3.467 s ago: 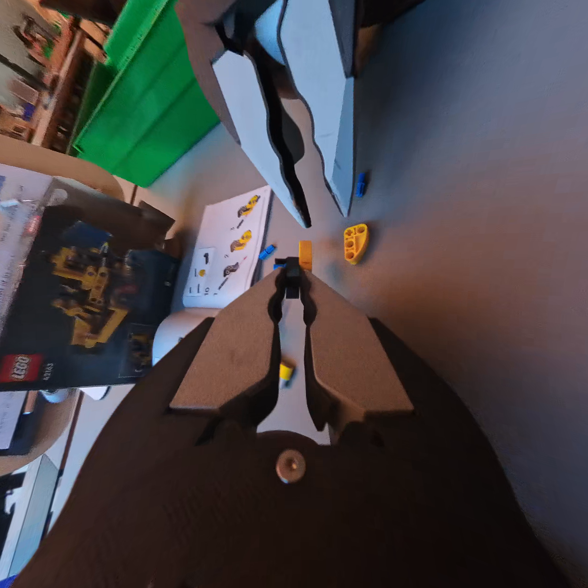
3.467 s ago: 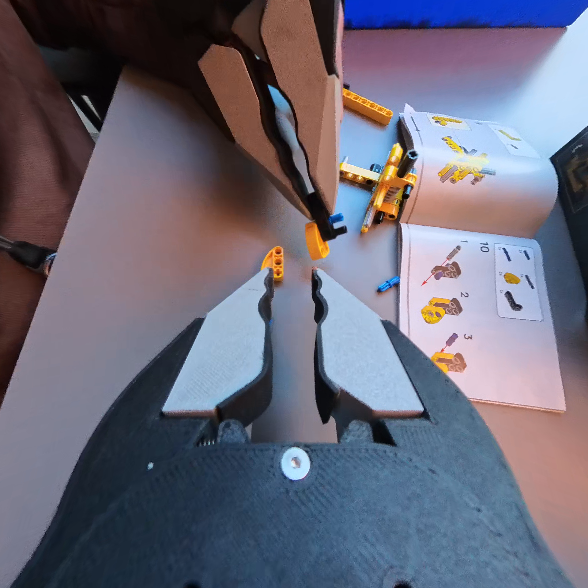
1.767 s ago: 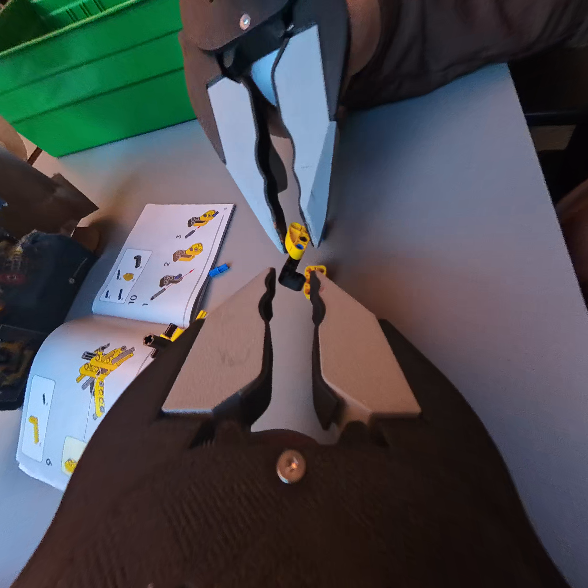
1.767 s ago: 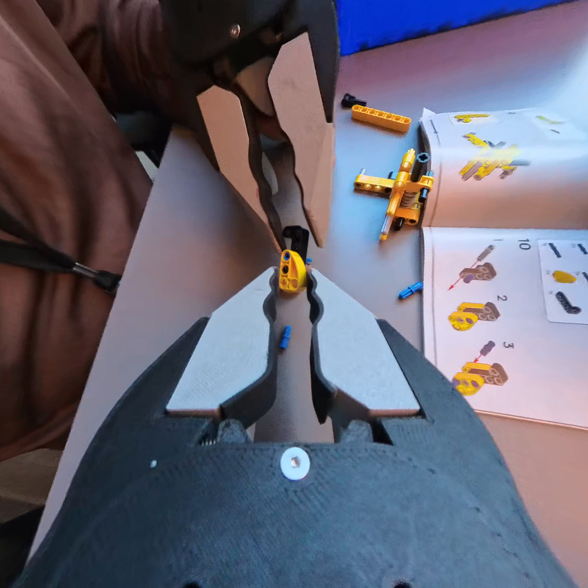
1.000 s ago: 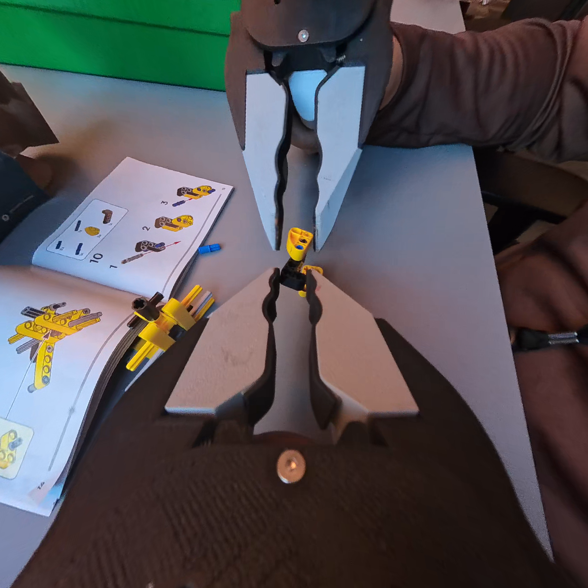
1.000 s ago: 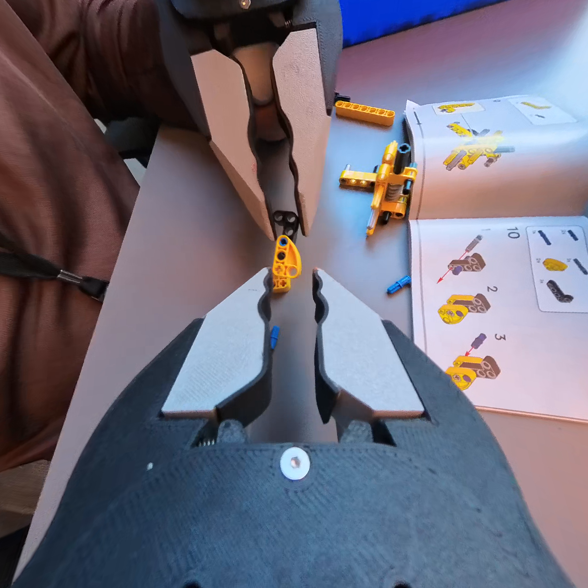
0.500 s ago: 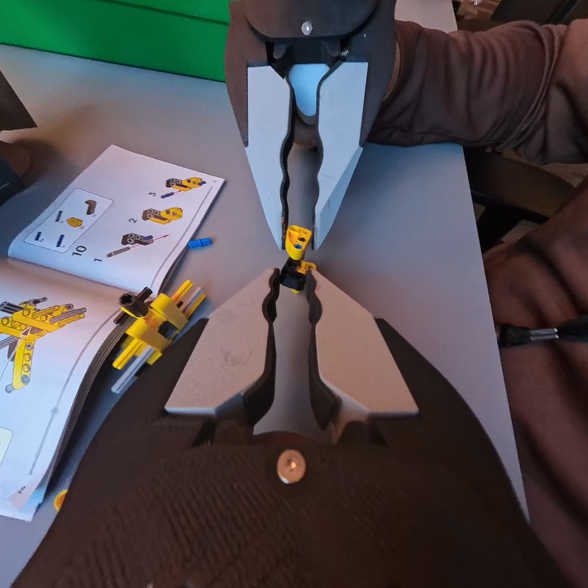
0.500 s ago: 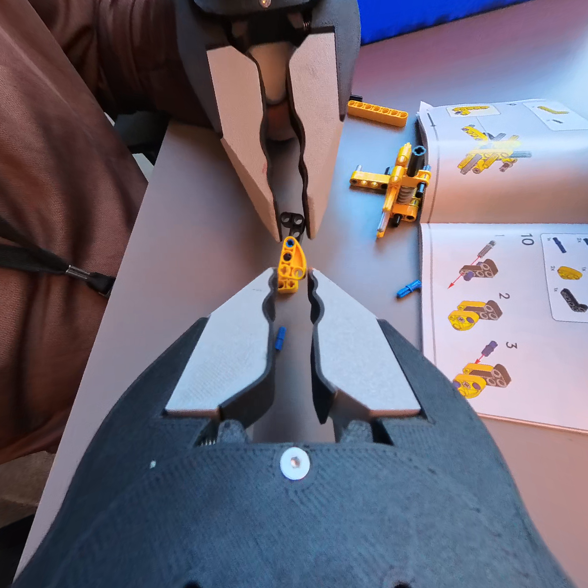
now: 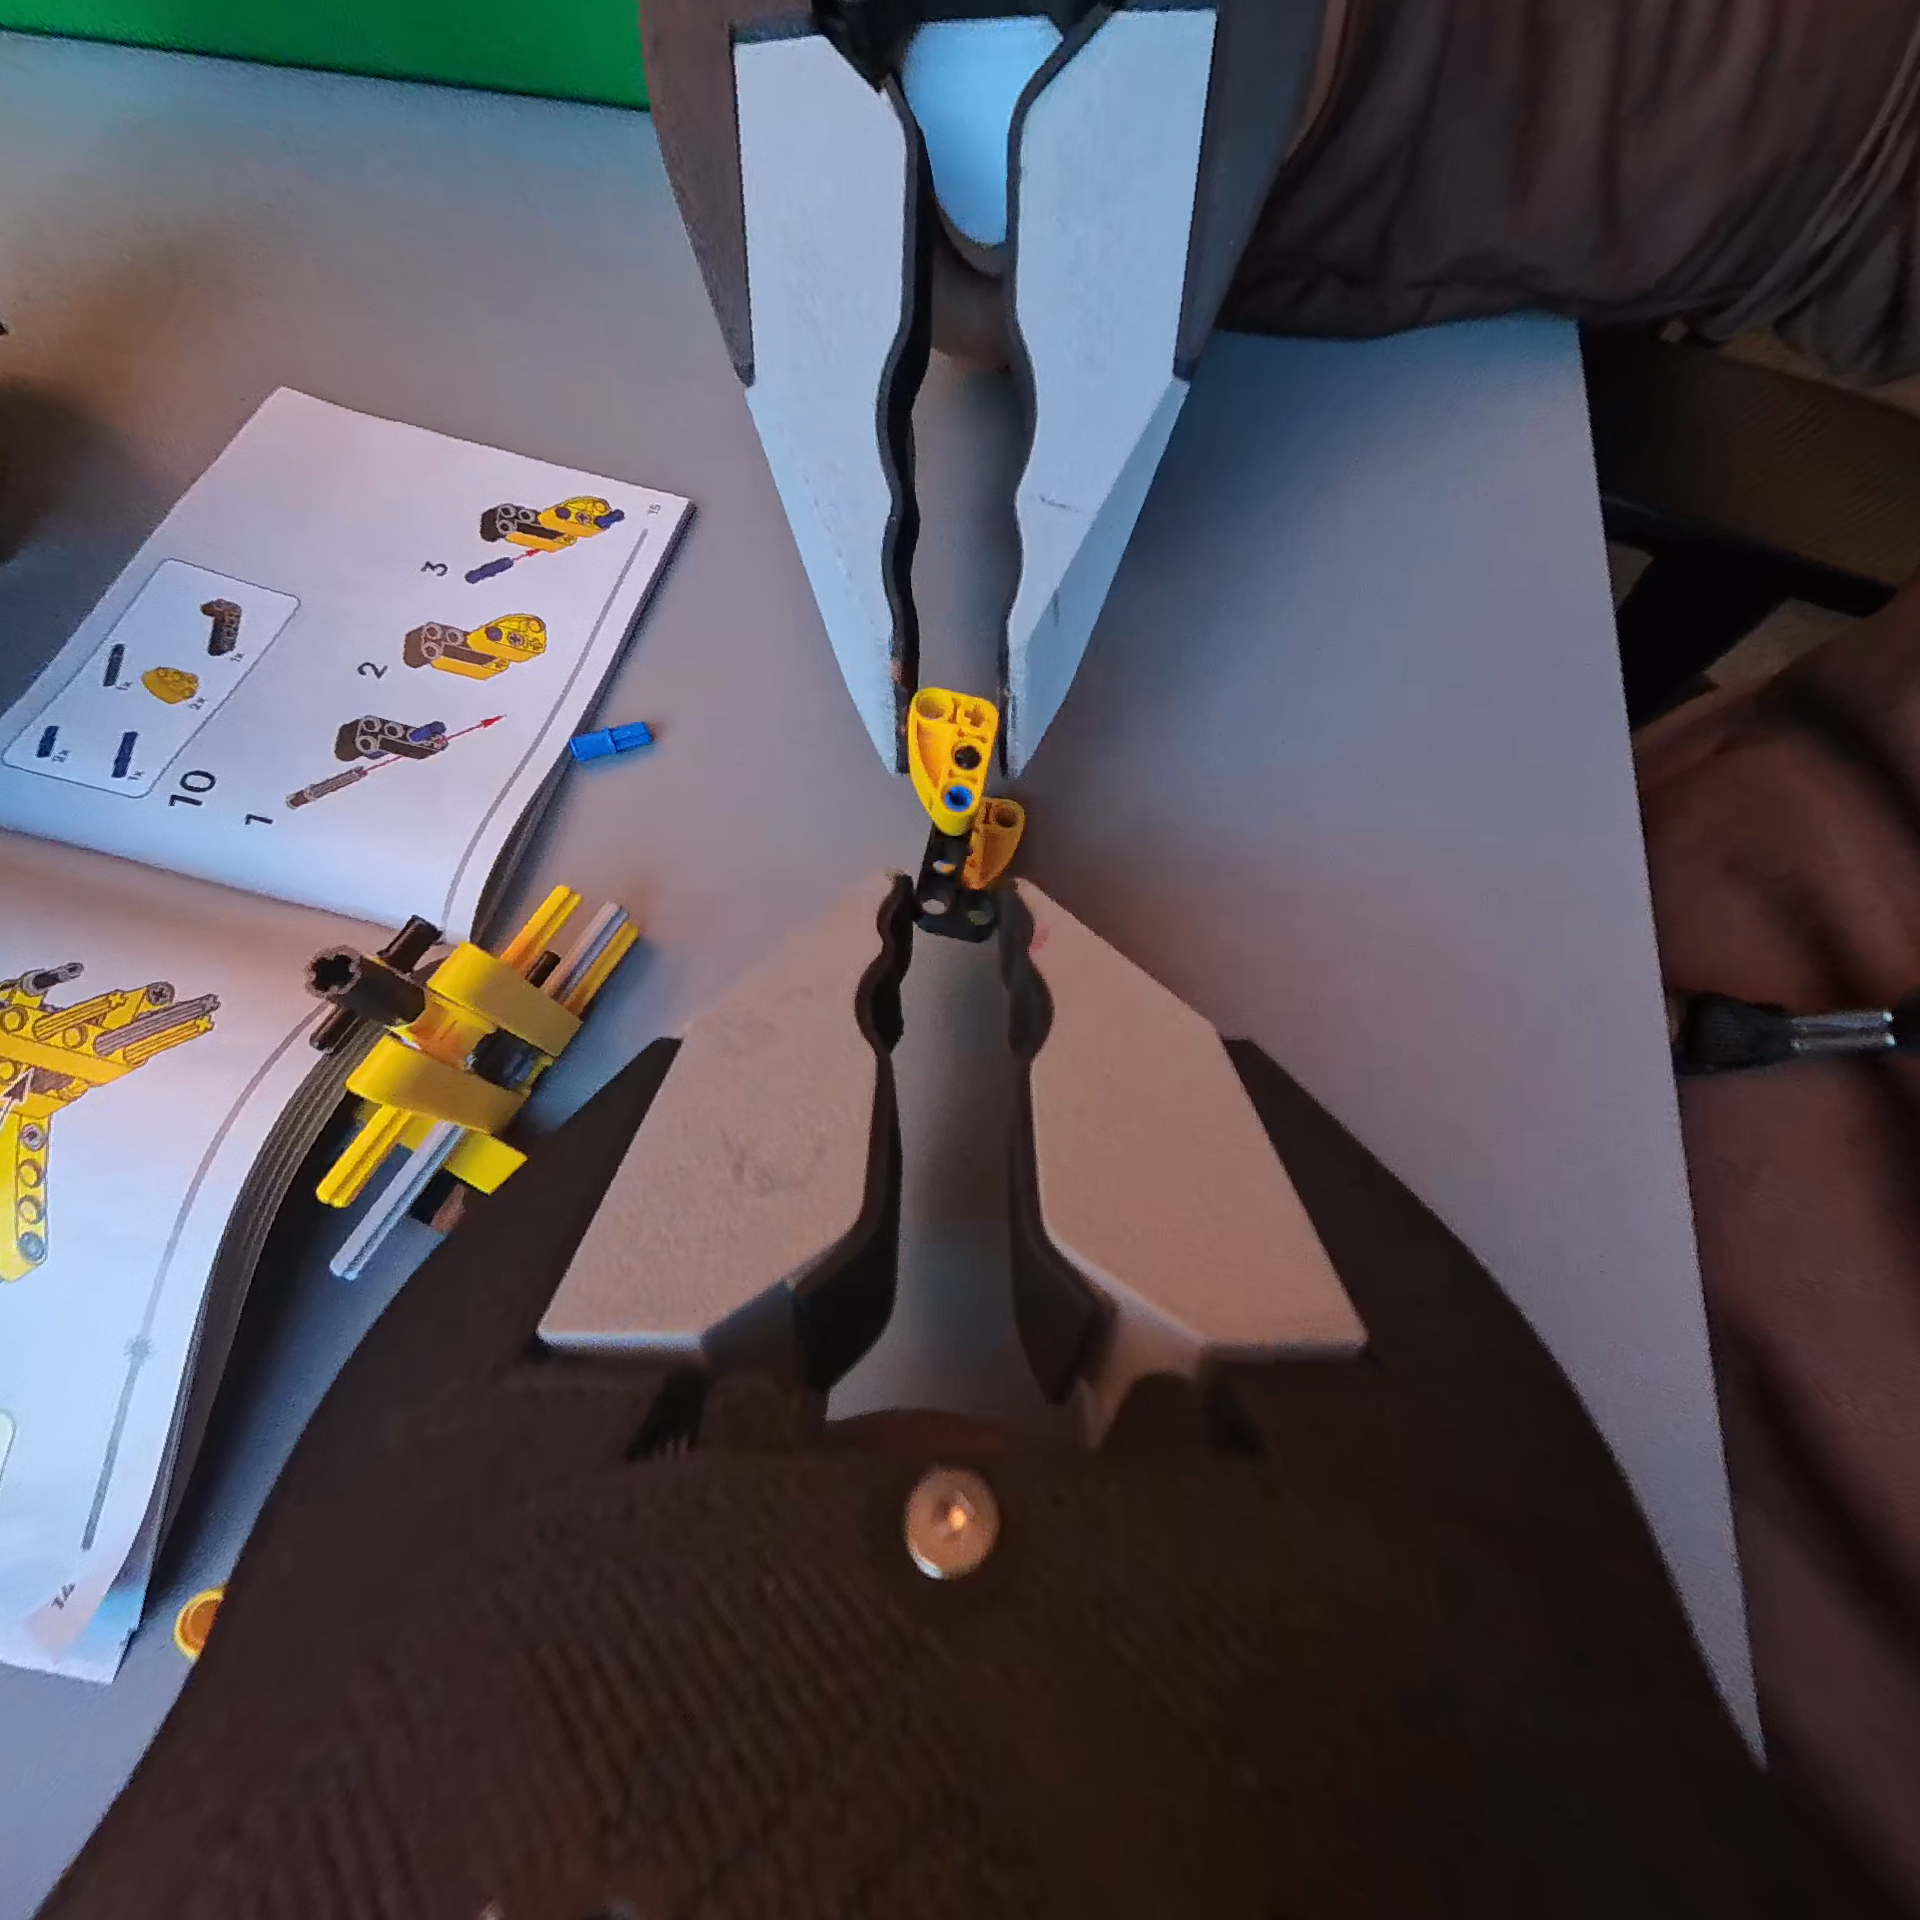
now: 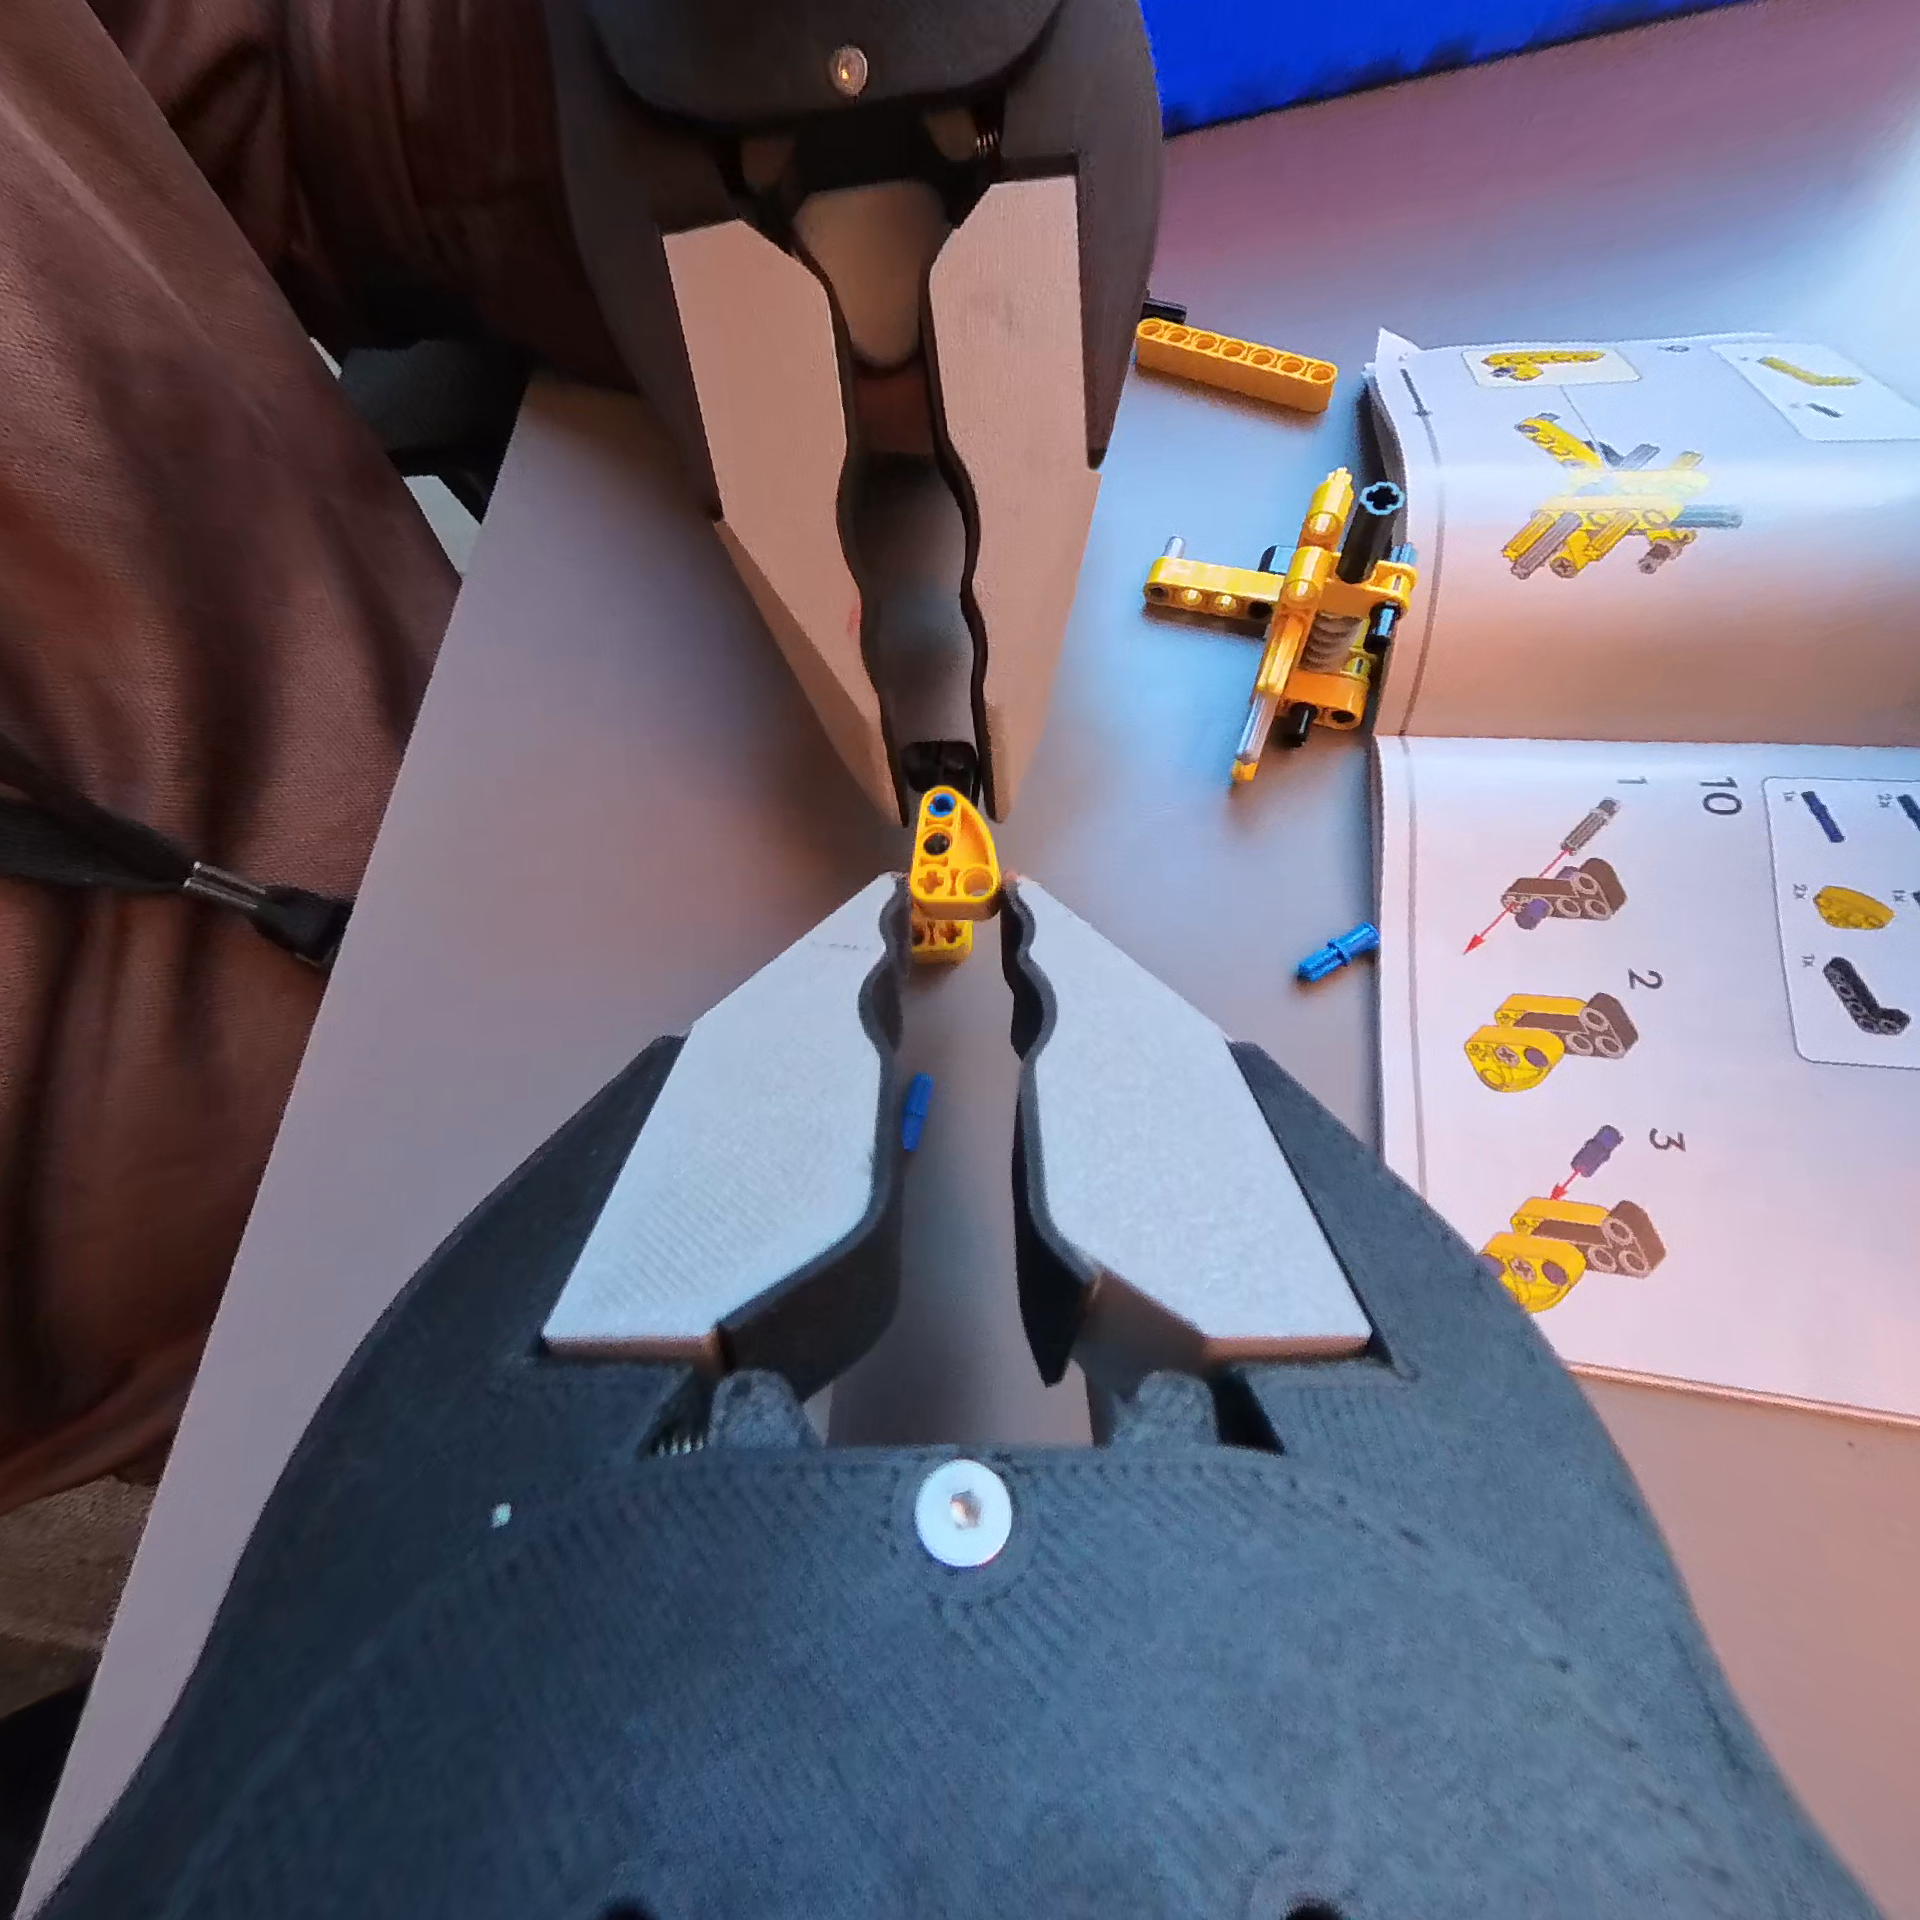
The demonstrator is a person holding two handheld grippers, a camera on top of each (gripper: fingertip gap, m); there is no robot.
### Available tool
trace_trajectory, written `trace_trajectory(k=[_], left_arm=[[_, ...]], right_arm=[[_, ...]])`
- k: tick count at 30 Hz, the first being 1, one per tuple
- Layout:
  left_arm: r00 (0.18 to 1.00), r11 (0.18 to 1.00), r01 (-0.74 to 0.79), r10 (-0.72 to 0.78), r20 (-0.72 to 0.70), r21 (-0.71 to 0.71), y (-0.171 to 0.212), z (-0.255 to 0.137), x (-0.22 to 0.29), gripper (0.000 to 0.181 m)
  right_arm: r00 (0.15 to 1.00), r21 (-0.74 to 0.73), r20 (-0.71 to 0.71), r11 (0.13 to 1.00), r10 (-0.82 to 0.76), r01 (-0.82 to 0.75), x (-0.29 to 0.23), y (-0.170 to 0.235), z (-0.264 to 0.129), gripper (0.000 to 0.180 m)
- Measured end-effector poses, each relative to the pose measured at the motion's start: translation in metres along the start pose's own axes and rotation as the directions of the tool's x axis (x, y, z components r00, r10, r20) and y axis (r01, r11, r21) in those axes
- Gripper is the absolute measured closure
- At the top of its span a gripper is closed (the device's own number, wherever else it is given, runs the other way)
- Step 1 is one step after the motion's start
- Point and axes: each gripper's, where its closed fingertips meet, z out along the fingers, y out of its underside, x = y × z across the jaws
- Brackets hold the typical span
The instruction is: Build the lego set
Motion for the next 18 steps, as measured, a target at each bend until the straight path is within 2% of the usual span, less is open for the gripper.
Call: trace_trajectory(k=[18], left_arm=[[1.0, 1.0, 0.001, -0.001, -0.006, -0.002, 0.0006, -0.0007, 0.0006, 0.168]], right_arm=[[1.0, -0.008, 0.002, 1.0, -0.004, 0.004, -0.0012, 0.0011, 0.0014, 0.166]])
